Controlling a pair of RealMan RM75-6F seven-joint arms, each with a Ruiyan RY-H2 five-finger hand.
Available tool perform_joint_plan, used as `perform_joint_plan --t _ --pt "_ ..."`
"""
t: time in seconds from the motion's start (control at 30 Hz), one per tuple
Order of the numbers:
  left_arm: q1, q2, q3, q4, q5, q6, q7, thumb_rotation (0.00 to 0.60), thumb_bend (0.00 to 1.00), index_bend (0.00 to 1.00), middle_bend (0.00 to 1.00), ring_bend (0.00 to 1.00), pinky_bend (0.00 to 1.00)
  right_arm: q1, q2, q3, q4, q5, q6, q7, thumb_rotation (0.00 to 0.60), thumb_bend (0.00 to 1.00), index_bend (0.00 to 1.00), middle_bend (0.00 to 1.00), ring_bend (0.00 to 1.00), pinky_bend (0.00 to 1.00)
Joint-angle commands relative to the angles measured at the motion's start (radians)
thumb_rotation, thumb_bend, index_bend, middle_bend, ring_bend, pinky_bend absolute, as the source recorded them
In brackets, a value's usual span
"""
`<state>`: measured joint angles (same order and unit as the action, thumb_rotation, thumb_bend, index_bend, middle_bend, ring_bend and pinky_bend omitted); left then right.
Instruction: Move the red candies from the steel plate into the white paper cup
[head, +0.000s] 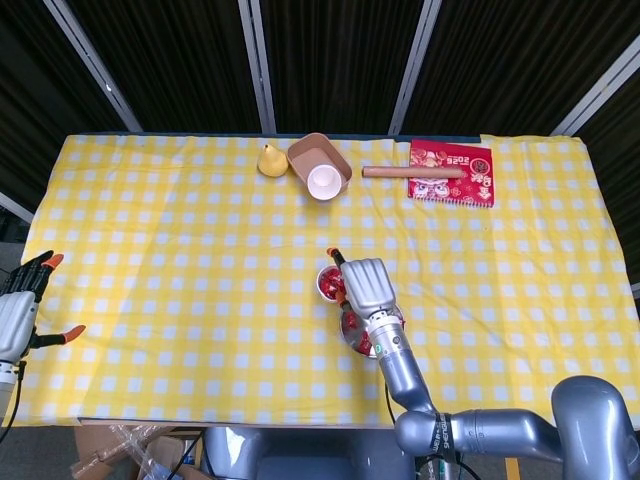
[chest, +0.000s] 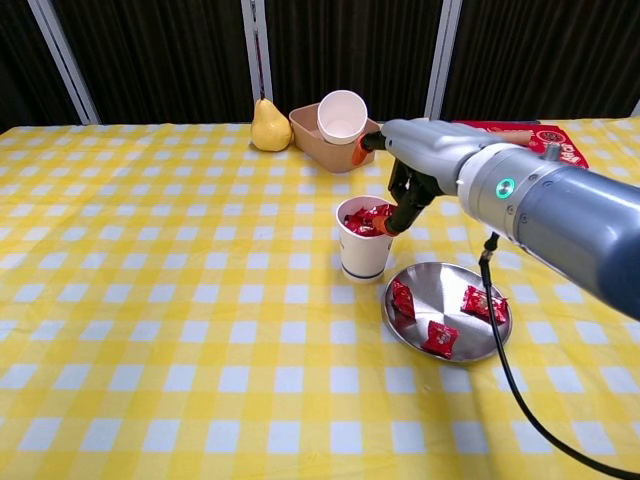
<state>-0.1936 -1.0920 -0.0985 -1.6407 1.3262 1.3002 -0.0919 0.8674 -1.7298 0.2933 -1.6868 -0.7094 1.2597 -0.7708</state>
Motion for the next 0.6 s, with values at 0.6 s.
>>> perform_joint_plan --t 0.6 --pt "0.005 -0.006 0.004 0.008 0.02 0.02 0.004 0.6 0.0 0.0 0.0 0.0 0.0 -0.122 0.096 -0.129 -0.183 -0.086 0.088 0.038 0.6 0.39 0.29 0.85 0.92 0.95"
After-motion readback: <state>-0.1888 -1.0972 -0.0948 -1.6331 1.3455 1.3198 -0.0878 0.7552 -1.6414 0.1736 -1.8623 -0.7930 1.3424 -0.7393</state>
